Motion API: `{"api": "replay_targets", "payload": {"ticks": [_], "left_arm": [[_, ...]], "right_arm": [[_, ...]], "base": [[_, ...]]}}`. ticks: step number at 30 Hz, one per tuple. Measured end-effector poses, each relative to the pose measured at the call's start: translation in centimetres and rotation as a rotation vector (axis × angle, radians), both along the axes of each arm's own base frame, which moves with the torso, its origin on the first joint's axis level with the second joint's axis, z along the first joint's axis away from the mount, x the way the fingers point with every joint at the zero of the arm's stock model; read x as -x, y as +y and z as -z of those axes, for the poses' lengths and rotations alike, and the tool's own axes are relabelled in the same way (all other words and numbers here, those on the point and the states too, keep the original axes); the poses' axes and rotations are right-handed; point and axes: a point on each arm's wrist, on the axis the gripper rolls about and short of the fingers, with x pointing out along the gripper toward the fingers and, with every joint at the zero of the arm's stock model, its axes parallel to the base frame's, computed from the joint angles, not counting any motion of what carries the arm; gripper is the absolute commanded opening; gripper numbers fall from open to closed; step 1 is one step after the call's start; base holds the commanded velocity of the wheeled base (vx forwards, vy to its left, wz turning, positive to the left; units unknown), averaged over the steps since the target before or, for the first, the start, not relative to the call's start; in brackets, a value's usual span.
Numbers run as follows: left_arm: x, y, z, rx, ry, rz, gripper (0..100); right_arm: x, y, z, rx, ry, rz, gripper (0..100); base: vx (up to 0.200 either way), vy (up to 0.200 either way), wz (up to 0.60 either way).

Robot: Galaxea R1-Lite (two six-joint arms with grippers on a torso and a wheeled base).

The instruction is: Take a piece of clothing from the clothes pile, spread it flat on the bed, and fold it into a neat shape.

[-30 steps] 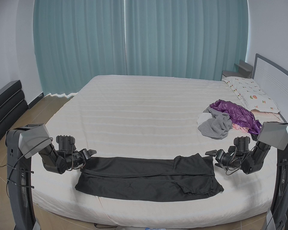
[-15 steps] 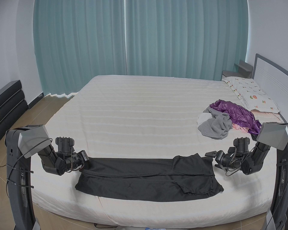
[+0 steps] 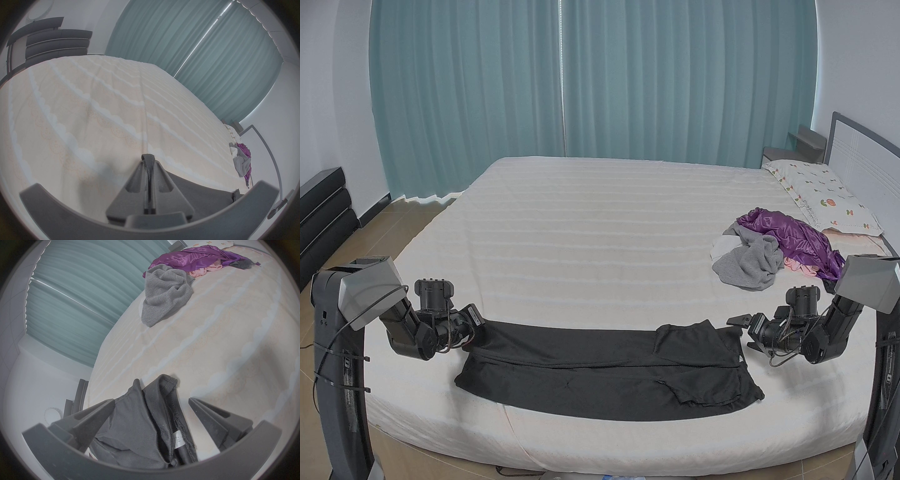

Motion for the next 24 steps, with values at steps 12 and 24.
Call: {"api": "replay_targets", "payload": {"ticks": [12, 24], "left_arm": [[0.0, -0.1, 0.0, 0.001, 0.002, 0.002, 0], [0.1, 0.0, 0.2, 0.002, 0.008, 0.002, 0]], "right_arm": [[-1.5, 0.6, 0.2, 0.037, 0.001, 0.027, 100], [-2.7, 1.8, 1.0, 0.084, -0.002, 0.049, 0]], "base": [[0.0, 0.0, 0.0], [0.0, 0.0, 0.0]]}}
